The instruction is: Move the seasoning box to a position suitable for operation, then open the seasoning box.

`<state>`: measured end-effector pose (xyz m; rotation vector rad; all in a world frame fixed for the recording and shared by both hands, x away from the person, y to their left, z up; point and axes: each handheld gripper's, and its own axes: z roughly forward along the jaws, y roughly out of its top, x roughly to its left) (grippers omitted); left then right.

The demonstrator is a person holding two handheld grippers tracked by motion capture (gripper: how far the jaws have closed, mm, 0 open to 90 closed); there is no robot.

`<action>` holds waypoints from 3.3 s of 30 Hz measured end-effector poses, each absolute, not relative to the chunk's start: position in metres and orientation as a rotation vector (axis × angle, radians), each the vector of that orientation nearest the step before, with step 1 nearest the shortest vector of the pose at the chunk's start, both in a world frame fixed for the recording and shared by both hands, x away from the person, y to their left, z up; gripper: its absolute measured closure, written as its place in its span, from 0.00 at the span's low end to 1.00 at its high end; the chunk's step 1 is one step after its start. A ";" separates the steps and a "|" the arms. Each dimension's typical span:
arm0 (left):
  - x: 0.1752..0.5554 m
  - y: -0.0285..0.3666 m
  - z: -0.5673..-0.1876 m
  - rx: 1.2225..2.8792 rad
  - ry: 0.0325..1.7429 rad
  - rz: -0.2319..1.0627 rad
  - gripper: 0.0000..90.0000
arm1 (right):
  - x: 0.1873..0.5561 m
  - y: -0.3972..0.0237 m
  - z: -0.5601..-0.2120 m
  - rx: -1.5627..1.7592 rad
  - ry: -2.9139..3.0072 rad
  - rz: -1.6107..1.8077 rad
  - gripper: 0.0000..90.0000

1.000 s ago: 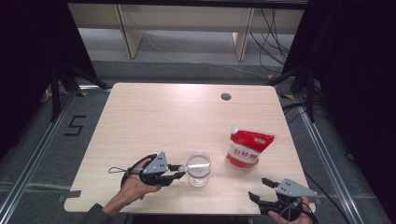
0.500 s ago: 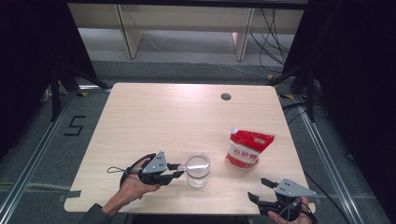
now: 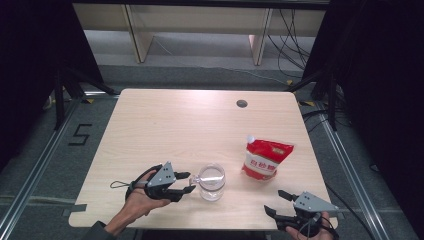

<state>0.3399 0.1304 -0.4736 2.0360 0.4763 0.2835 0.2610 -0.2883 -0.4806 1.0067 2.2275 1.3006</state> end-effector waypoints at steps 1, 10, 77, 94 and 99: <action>0.339 0.131 -0.473 2.030 0.493 0.279 0.55 | 0.261 -0.288 -0.481 1.000 2.225 1.300 0.32; 0.337 0.133 -0.462 1.963 0.616 0.221 0.42 | 0.262 -0.292 -0.482 1.028 2.229 1.309 0.32; 0.332 0.122 -0.449 1.892 0.611 0.301 0.97 | 0.278 -0.253 -0.475 0.846 2.233 1.380 0.47; 0.332 0.123 -0.451 1.880 0.597 0.299 0.96 | 0.283 -0.241 -0.474 0.824 2.251 1.407 0.50; 0.333 0.124 -0.451 1.888 0.575 0.317 0.96 | 0.283 -0.238 -0.473 0.834 2.252 1.413 0.52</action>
